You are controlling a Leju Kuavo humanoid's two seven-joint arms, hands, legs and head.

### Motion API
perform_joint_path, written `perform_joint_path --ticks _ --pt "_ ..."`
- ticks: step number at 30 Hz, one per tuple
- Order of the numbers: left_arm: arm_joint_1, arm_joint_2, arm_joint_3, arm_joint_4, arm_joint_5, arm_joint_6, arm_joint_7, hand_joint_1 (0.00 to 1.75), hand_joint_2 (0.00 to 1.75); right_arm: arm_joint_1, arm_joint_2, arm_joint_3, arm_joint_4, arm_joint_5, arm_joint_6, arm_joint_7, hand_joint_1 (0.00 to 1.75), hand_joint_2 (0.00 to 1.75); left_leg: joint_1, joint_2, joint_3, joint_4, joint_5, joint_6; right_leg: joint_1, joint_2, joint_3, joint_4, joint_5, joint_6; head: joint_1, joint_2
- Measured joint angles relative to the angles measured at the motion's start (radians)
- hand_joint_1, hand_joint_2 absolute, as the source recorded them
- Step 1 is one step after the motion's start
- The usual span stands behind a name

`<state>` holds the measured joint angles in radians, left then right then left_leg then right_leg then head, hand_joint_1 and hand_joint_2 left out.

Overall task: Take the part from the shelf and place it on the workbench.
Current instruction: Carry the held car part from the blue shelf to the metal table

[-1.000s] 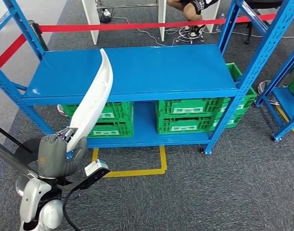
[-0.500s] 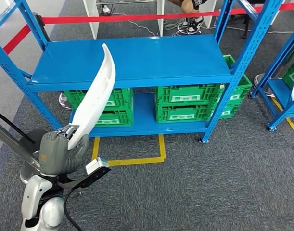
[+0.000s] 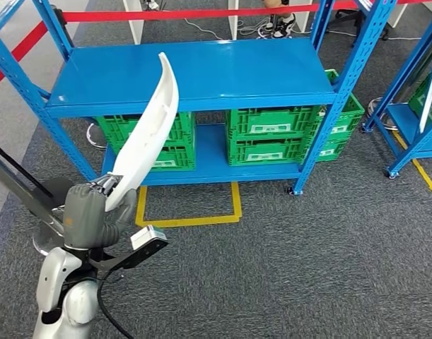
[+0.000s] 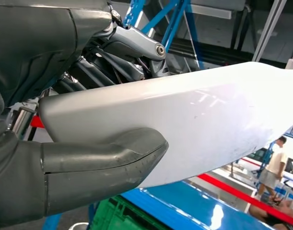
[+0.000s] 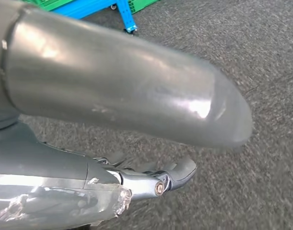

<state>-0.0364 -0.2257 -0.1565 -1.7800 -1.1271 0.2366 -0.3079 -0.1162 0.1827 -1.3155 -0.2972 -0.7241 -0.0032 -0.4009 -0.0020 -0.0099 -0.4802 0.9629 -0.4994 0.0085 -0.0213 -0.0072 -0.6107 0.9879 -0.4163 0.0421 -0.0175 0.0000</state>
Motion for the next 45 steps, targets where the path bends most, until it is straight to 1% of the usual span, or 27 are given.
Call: perform_joint_path --ticks 1,3,5,7,8,10,12,13,15,17,20,21,22,24,26,28,29,31,32,33,36,37,39,40,41,43,45 --pt "-0.004 -0.002 -0.003 0.005 0.001 -0.002 0.000 1.75 1.75 0.001 0.000 -0.003 0.000 0.000 -0.001 0.000 0.00 0.00 0.000 0.003 -0.005 -0.004 0.007 0.007 -0.001 0.001 -0.008 0.004 -0.007 0.005 0.000 0.000" --pt "-0.013 -0.007 -0.009 0.016 0.003 -0.005 0.000 1.75 1.75 0.003 0.001 -0.009 -0.001 -0.001 -0.002 0.002 0.00 0.00 0.002 0.008 -0.020 -0.011 0.025 0.022 -0.002 0.003 -0.037 0.063 -0.066 0.010 0.004 0.000" --pt "-0.019 -0.010 -0.015 0.030 0.005 -0.007 0.000 1.75 1.75 0.004 0.002 -0.014 -0.001 -0.001 -0.003 0.005 0.00 0.00 -0.003 0.010 -0.044 -0.006 0.040 0.031 -0.001 0.005 -0.079 0.197 -0.156 0.011 0.008 0.000" --pt "-0.020 -0.011 -0.021 0.042 0.006 -0.008 0.000 1.75 1.75 0.006 0.002 -0.020 -0.002 -0.001 -0.003 0.007 0.00 0.00 -0.009 0.013 -0.070 0.001 0.056 0.032 0.001 0.005 -0.095 0.297 -0.187 0.012 0.009 0.000" --pt "-0.021 -0.011 -0.023 0.047 0.006 -0.008 0.000 1.75 1.75 0.007 0.002 -0.022 -0.003 -0.001 -0.003 0.010 0.00 0.00 -0.011 0.014 -0.083 0.005 0.063 0.032 0.002 0.005 -0.079 0.297 -0.170 0.011 0.009 0.000" --pt "-0.024 -0.011 -0.025 0.053 0.008 -0.008 0.000 1.75 1.75 0.008 0.002 -0.025 -0.004 -0.001 -0.003 0.015 0.00 0.00 -0.012 0.014 -0.107 0.017 0.075 0.028 0.003 0.005 0.003 0.197 -0.118 0.007 0.009 0.000" --pt "-0.028 -0.013 -0.027 0.057 0.009 -0.008 0.000 1.75 1.75 0.006 0.002 -0.027 -0.004 -0.001 -0.002 0.016 0.00 0.00 -0.015 0.013 -0.128 0.031 0.086 0.021 0.006 0.004 0.094 0.063 -0.108 0.002 0.009 0.000" --pt "-0.030 -0.014 -0.028 0.059 0.010 -0.008 -0.001 1.75 1.75 0.005 0.002 -0.028 -0.004 -0.001 -0.002 0.016 0.00 0.00 -0.016 0.014 -0.135 0.036 0.092 0.017 0.007 0.004 0.118 0.024 -0.115 0.001 0.009 0.000" --pt "-0.034 -0.014 -0.031 0.064 0.011 -0.009 -0.002 1.75 1.75 0.006 0.004 -0.029 -0.005 -0.001 -0.001 0.015 0.00 0.00 -0.017 0.014 -0.143 0.039 0.107 0.008 0.009 0.005 0.118 0.006 -0.114 -0.008 0.008 0.000" --pt "-0.037 -0.014 -0.032 0.069 0.013 -0.009 -0.002 1.75 1.75 0.007 0.008 -0.031 -0.006 -0.002 -0.001 0.014 0.00 0.00 -0.015 0.012 -0.154 0.055 0.082 -0.005 0.005 0.001 0.102 0.006 -0.097 -0.026 0.008 0.000" --pt "-0.039 -0.013 -0.032 0.074 0.014 -0.009 -0.002 1.75 1.75 0.005 0.011 -0.032 -0.010 -0.004 0.000 0.014 0.00 0.00 -0.004 0.011 -0.191 0.197 -0.058 -0.029 0.002 -0.003 0.065 0.006 -0.062 -0.043 0.003 0.000" --pt "-0.040 -0.013 -0.032 0.077 0.014 -0.009 -0.002 1.75 1.75 0.005 0.011 -0.033 -0.010 -0.004 0.000 0.014 0.00 0.00 0.001 0.011 -0.201 0.260 -0.092 -0.034 0.002 -0.004 0.050 0.007 -0.050 -0.043 0.003 0.000" --pt "-0.040 -0.013 -0.032 0.080 0.014 -0.009 -0.002 1.75 1.75 0.005 0.011 -0.035 -0.010 -0.004 0.000 0.015 0.00 0.00 0.004 0.011 -0.201 0.304 -0.103 -0.038 0.002 -0.005 0.033 0.009 -0.039 -0.043 0.003 0.000" --pt "-0.041 -0.013 -0.032 0.085 0.014 -0.008 -0.002 1.75 1.75 0.006 0.012 -0.037 -0.010 -0.004 0.000 0.017 0.00 0.00 0.010 0.011 -0.159 0.301 -0.063 -0.041 0.002 -0.006 0.000 0.015 -0.017 -0.039 0.003 0.000" --pt "-0.045 -0.013 -0.033 0.088 0.014 -0.008 -0.002 1.75 1.75 0.005 0.013 -0.038 -0.010 -0.004 -0.001 0.017 0.00 0.00 0.010 0.009 -0.061 0.179 -0.023 -0.034 0.003 -0.005 -0.025 0.019 0.003 -0.034 0.003 0.000" --pt "-0.051 -0.014 -0.034 0.089 0.014 -0.008 -0.002 1.75 1.75 0.005 0.014 -0.039 -0.010 -0.005 0.000 0.016 0.00 0.00 0.007 0.007 0.028 0.045 -0.036 -0.023 0.003 -0.004 -0.038 0.018 0.027 -0.025 0.004 0.000" --pt "-0.054 -0.015 -0.034 0.089 0.015 -0.007 -0.002 1.75 1.75 0.005 0.015 -0.039 -0.010 -0.006 0.000 0.016 0.00 0.00 0.003 0.007 0.048 0.009 -0.045 -0.017 0.002 -0.004 -0.041 0.014 0.039 -0.018 0.003 0.000" --pt "-0.057 -0.015 -0.034 0.092 0.015 -0.008 -0.002 1.75 1.75 0.006 0.016 -0.040 -0.010 -0.006 0.001 0.016 0.00 0.00 0.000 0.009 0.038 -0.005 -0.029 -0.004 -0.002 -0.004 -0.045 0.004 0.059 -0.005 0.003 0.000" --pt "-0.058 -0.016 -0.035 0.094 0.016 -0.008 -0.002 1.75 1.75 0.008 0.016 -0.041 -0.011 -0.006 0.002 0.015 0.00 0.00 0.000 0.010 0.026 -0.008 -0.015 0.005 -0.003 -0.003 -0.051 0.009 0.045 0.000 0.004 0.000" --pt "-0.060 -0.016 -0.035 0.097 0.016 -0.009 -0.002 1.75 1.75 0.010 0.017 -0.041 -0.011 -0.007 0.003 0.015 0.00 0.00 0.002 0.012 0.011 -0.011 0.001 0.013 -0.003 -0.001 -0.064 0.031 0.009 0.003 0.006 0.000" --pt "-0.062 -0.018 -0.035 0.105 0.018 -0.011 -0.002 1.75 1.75 0.011 0.018 -0.041 -0.013 -0.010 0.004 0.015 0.00 0.00 -0.002 0.015 -0.045 -0.011 0.047 0.026 -0.002 0.004 -0.106 0.205 -0.152 0.005 0.013 0.000" --pt "-0.062 -0.018 -0.035 0.109 0.018 -0.012 -0.002 1.75 1.75 0.011 0.019 -0.041 -0.014 -0.010 0.005 0.015 0.00 0.00 -0.004 0.015 -0.064 -0.009 0.062 0.026 -0.002 0.005 -0.109 0.264 -0.170 0.006 0.013 0.000" --pt "-0.062 -0.018 -0.035 0.115 0.019 -0.015 -0.002 1.75 1.75 0.012 0.018 -0.042 -0.015 -0.010 0.005 0.015 0.00 0.00 -0.006 0.018 -0.109 -0.003 0.090 0.023 -0.001 0.004 -0.080 0.311 -0.125 0.008 0.013 0.000" --pt "-0.062 -0.018 -0.035 0.118 0.019 -0.016 -0.002 1.75 1.75 0.011 0.018 -0.042 -0.015 -0.010 0.006 0.015 0.00 0.00 -0.006 0.020 -0.129 0.002 0.102 0.020 -0.002 0.001 -0.042 0.287 -0.092 0.009 0.013 0.000" --pt "-0.062 -0.018 -0.035 0.120 0.020 -0.017 -0.002 1.75 1.75 0.010 0.019 -0.042 -0.015 -0.010 0.006 0.015 0.00 0.00 -0.007 0.022 -0.147 0.009 0.113 0.016 -0.001 -0.007 0.013 0.230 -0.079 0.010 0.013 0.000" --pt "-0.063 -0.018 -0.035 0.122 0.021 -0.018 -0.002 1.75 1.75 0.003 0.019 -0.042 -0.017 -0.010 0.007 0.016 0.00 0.00 -0.009 0.028 -0.171 0.027 0.129 0.007 0.002 -0.023 0.129 0.072 -0.120 0.007 0.013 0.000" --pt "-0.064 -0.018 -0.036 0.122 0.021 -0.019 -0.005 1.75 1.75 0.000 0.019 -0.042 -0.018 -0.010 0.008 0.016 0.00 0.00 -0.009 0.037 -0.181 0.036 0.143 -0.003 0.007 -0.023 0.172 -0.010 -0.159 -0.005 0.012 0.000"
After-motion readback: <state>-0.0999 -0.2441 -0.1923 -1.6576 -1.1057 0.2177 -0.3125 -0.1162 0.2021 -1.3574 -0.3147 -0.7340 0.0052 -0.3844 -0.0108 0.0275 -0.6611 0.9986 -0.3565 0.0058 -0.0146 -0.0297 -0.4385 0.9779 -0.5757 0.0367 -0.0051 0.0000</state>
